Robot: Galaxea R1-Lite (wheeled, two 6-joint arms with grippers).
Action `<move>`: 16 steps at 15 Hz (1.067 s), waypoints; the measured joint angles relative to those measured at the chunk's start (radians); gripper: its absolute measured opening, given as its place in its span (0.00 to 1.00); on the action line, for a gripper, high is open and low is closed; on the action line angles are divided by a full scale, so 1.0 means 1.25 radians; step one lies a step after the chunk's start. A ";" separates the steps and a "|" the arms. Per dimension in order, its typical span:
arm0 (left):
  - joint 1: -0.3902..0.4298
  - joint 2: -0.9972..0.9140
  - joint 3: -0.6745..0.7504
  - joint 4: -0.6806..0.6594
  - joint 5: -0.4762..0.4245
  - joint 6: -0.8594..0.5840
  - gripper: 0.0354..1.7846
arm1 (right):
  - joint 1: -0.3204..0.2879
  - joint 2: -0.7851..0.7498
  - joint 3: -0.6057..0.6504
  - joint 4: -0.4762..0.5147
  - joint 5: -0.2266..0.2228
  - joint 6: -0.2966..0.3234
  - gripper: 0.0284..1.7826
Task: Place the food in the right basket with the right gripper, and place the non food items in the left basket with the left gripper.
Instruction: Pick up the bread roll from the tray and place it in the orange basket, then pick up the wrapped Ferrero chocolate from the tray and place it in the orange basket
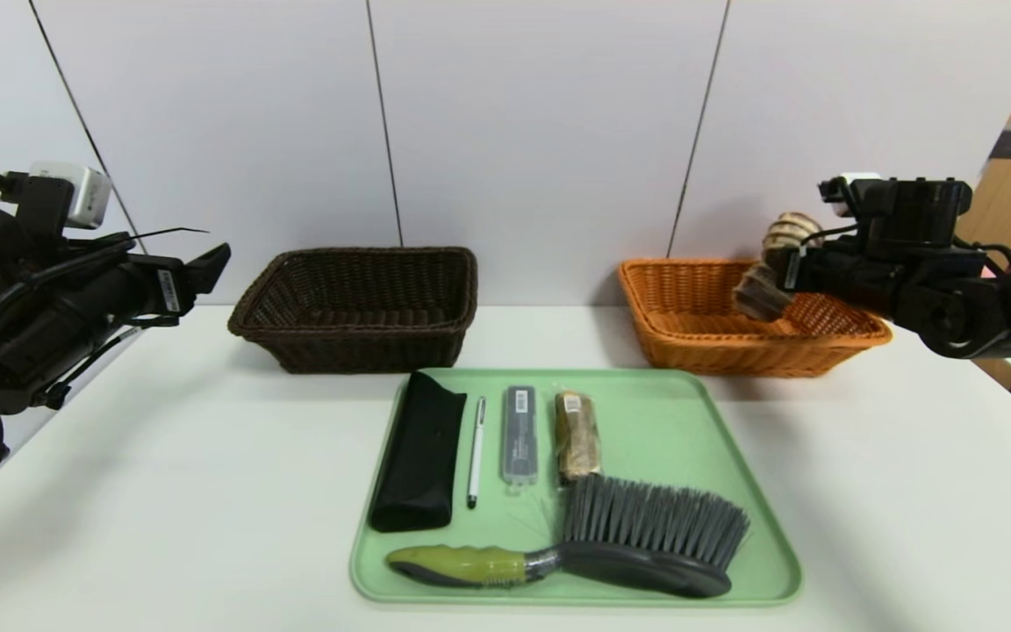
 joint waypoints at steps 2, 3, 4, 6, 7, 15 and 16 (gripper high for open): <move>0.000 0.000 0.000 0.000 -0.001 0.000 0.94 | 0.000 -0.002 0.000 -0.001 0.000 -0.002 0.65; 0.000 0.000 0.000 0.000 0.000 0.000 0.94 | 0.000 -0.004 0.002 0.000 -0.001 -0.001 0.69; 0.000 -0.002 0.000 0.000 0.000 0.000 0.94 | 0.000 -0.007 0.007 0.000 -0.002 -0.002 0.72; 0.000 -0.005 0.000 0.000 0.000 0.000 0.94 | 0.000 -0.015 0.022 0.000 -0.001 -0.003 0.78; 0.001 -0.007 0.000 0.000 0.000 0.000 0.94 | 0.000 -0.019 0.028 0.000 -0.002 -0.003 0.80; 0.000 -0.030 0.012 0.001 -0.001 0.003 0.94 | 0.054 -0.144 0.042 0.057 0.021 -0.018 0.90; 0.001 -0.034 0.018 0.001 -0.001 0.003 0.94 | 0.080 -0.176 0.043 0.090 0.034 -0.020 0.91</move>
